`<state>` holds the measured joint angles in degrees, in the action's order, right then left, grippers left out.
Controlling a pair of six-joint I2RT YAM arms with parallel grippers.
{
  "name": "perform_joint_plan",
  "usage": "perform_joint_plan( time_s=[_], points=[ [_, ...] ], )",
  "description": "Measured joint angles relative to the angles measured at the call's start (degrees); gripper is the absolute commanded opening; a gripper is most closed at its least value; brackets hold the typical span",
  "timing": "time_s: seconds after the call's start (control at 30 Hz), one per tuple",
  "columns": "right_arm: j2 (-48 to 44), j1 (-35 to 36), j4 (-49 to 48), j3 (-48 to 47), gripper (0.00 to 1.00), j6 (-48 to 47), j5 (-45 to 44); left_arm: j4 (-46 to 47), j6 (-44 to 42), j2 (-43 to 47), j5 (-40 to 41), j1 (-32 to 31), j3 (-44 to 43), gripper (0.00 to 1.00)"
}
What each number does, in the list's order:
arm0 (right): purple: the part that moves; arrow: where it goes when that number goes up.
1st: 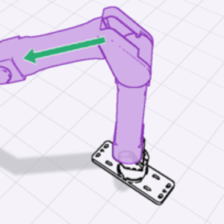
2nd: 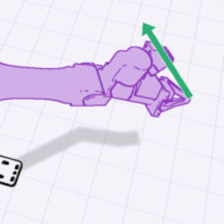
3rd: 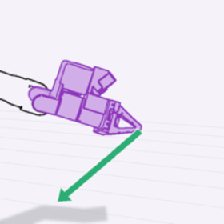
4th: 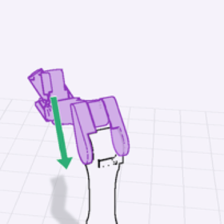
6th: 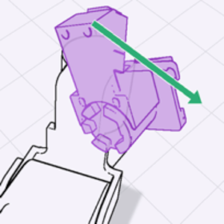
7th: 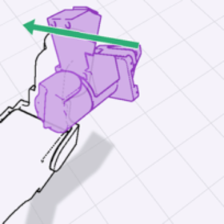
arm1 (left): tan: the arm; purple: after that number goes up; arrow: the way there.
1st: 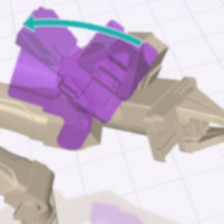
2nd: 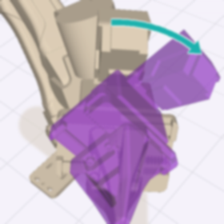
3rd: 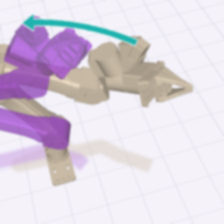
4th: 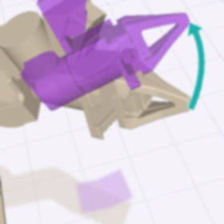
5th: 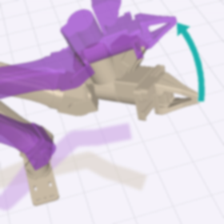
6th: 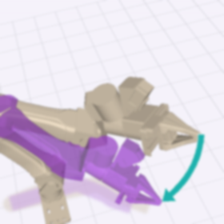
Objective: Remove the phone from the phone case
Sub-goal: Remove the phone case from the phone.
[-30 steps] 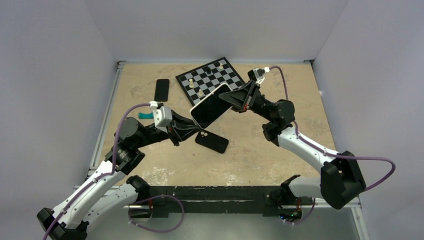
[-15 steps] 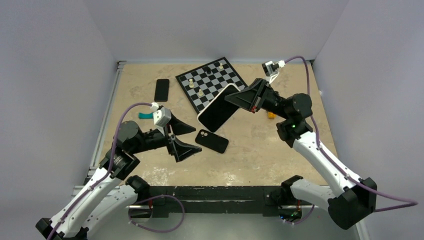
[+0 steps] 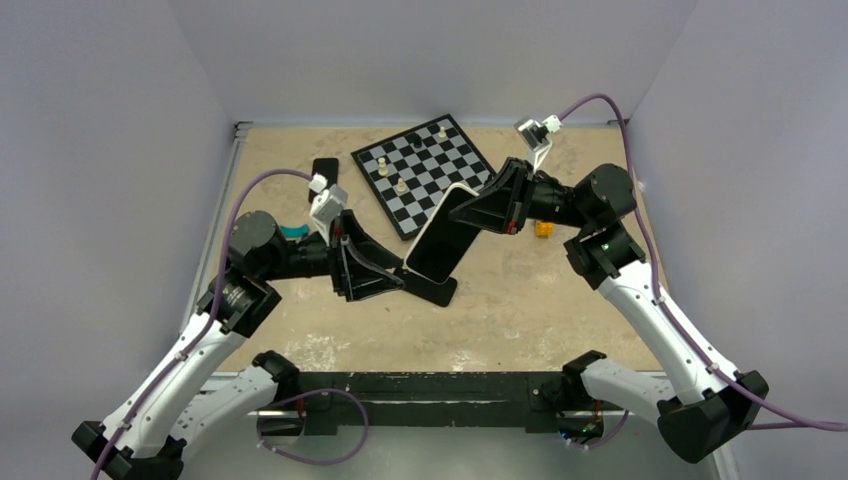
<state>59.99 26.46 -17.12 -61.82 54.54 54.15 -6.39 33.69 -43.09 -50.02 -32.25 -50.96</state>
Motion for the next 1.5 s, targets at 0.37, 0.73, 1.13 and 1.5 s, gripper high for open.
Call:
perform_joint_plan(
  time_s=[0.37, 0.73, 1.13, 1.5],
  points=[
    [0.0, 0.0, 1.4, 0.0, 0.0, -0.6, 1.1, 2.7, 1.8, -4.5, -2.8, 0.3, -2.4, 0.34],
    [0.0, 0.0, 3.4, -0.3, 0.0, -2.2, 1.0, 3.4, 2.6, -7.3, -4.1, 0.3, -2.7, 0.13],
    [-0.2, -0.1, -4.2, 1.2, 0.0, 1.9, 3.3, 16.3, 0.4, -14.9, -19.8, 3.0, -2.6, 0.0],
    [5.9, -2.2, -40.9, 9.4, 0.0, 28.7, 5.0, 57.6, 23.0, -28.6, -33.0, 3.7, -1.2, 0.0]
  ],
)
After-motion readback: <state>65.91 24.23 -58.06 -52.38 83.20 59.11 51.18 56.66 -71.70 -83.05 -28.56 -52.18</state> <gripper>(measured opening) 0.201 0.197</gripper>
